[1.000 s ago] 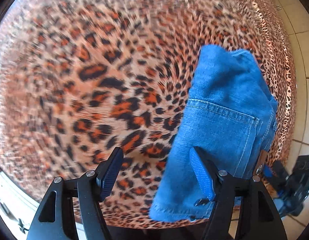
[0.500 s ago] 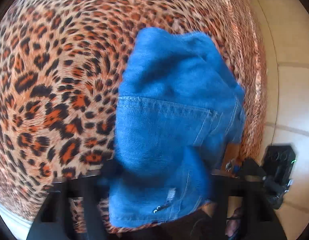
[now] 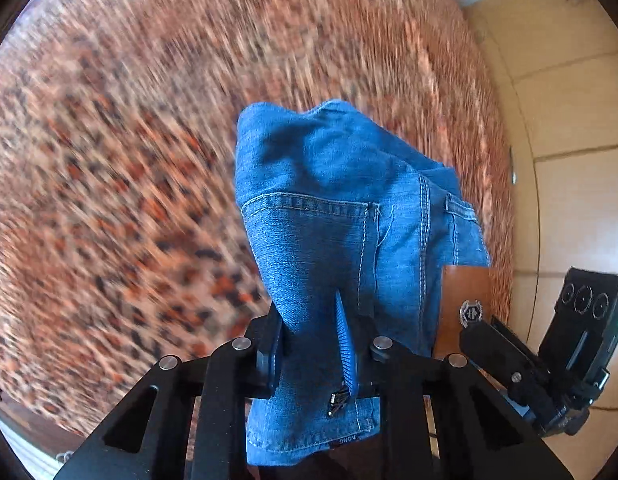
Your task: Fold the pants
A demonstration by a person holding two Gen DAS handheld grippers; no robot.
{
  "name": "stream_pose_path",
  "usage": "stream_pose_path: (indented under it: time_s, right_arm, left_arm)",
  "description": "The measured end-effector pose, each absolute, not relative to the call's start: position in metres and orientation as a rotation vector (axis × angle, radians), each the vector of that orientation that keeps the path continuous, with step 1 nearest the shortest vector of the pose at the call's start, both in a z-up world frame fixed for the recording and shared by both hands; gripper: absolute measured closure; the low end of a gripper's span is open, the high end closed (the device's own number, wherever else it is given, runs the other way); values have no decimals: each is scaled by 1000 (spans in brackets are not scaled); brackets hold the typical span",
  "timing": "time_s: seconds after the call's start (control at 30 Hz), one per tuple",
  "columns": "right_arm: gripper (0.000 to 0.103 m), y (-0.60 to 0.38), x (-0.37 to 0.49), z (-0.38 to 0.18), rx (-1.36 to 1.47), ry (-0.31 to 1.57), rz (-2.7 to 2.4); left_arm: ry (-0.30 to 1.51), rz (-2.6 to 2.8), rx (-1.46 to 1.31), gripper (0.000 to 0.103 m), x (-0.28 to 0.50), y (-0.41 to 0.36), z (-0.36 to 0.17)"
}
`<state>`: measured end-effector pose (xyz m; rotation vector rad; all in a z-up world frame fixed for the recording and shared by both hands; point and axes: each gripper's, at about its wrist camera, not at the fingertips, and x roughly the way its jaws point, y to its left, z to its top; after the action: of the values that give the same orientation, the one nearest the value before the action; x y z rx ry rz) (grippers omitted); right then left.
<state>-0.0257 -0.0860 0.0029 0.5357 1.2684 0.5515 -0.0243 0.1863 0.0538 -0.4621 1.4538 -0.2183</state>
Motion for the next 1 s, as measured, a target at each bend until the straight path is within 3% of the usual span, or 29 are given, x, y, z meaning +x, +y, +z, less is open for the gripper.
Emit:
stream_pose_path:
  time_s: [0.07,0.13,0.27,0.43,0.67,0.87,1.0]
  right_arm:
    - [2,-67,-17,19,515,1202,587]
    - [2,-51,-5,21,483,1186,582]
    - [1,-27,16,-19,149,1372,297]
    - [1,-29,1,-9,170,1337,225]
    - [1,-7,-37,54,-78,1119,129]
    - [0,-5,-69,107,-136,855,59]
    - [0,-7,-80,124,-168,796,13]
  left_arm:
    - [1385,-187,-436,81,-15,205,69]
    - [1357,-109,-365,65,-3,221,68]
    - [1396,61,-227,64,-1,248,49]
    - [1389,87,-299,49,-22,272,41]
    - [1352,56,-269,49,-52,253,51]
    - [1283,39,-227,49,-74,241,75]
    - [1253,41,-236,49,-84,239,80]
